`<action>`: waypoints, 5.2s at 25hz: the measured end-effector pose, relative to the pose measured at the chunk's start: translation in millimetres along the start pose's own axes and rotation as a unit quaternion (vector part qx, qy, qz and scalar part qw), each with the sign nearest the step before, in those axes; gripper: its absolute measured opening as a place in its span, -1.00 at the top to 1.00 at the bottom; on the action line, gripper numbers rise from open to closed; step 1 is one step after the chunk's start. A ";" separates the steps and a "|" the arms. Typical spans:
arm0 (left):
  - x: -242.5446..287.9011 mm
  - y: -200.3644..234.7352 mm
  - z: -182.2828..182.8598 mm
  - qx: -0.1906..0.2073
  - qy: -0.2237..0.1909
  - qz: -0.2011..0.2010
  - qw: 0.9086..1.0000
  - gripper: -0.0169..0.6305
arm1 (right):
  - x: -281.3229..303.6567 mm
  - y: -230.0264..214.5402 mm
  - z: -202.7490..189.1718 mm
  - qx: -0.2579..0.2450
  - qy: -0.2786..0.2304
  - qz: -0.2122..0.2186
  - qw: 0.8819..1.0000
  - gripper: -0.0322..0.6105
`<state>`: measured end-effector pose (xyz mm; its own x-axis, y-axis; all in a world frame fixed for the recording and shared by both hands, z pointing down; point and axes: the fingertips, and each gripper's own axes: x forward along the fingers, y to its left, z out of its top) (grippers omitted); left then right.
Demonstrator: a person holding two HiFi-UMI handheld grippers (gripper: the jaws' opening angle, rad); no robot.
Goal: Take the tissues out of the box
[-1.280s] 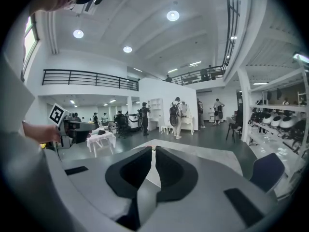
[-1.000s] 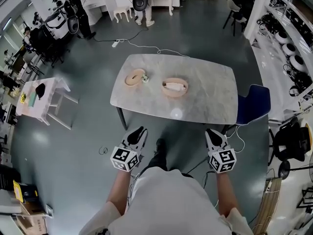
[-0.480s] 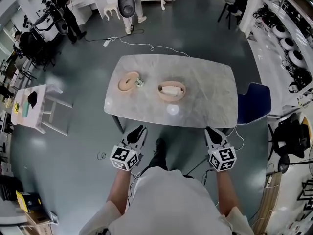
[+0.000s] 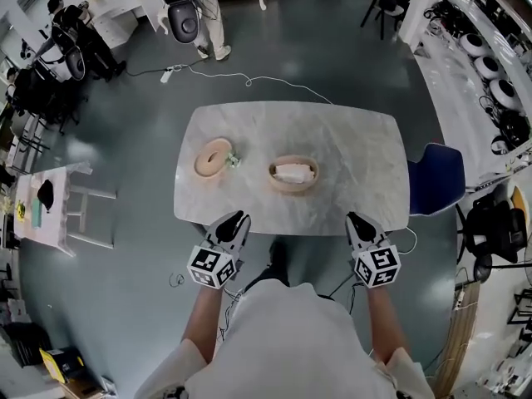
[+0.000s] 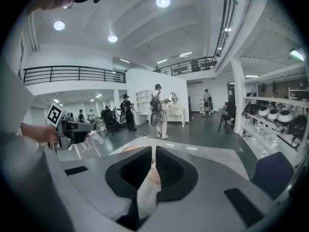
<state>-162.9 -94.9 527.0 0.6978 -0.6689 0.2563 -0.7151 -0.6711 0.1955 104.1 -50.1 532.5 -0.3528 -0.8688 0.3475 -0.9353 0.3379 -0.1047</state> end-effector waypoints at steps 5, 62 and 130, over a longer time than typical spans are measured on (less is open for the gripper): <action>41.7 37.2 15.9 0.012 0.015 -0.033 0.999 0.72 | 43.4 -12.0 13.7 0.012 0.007 -0.022 1.000 0.75; 351.5 88.7 -294.6 0.385 0.502 -0.281 0.722 0.73 | 159.5 -125.1 -68.4 0.128 0.133 -0.062 0.981 0.75; 129.2 62.8 139.1 0.056 -0.045 0.061 0.996 0.90 | 93.9 -112.6 162.3 -0.057 -0.073 0.058 0.994 0.76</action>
<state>-111.9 -267.9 440.7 0.6109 -0.7701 0.1840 -0.7889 -0.6116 0.0596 172.0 -228.5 425.6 -0.4659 -0.8618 0.2005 -0.8820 0.4706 -0.0268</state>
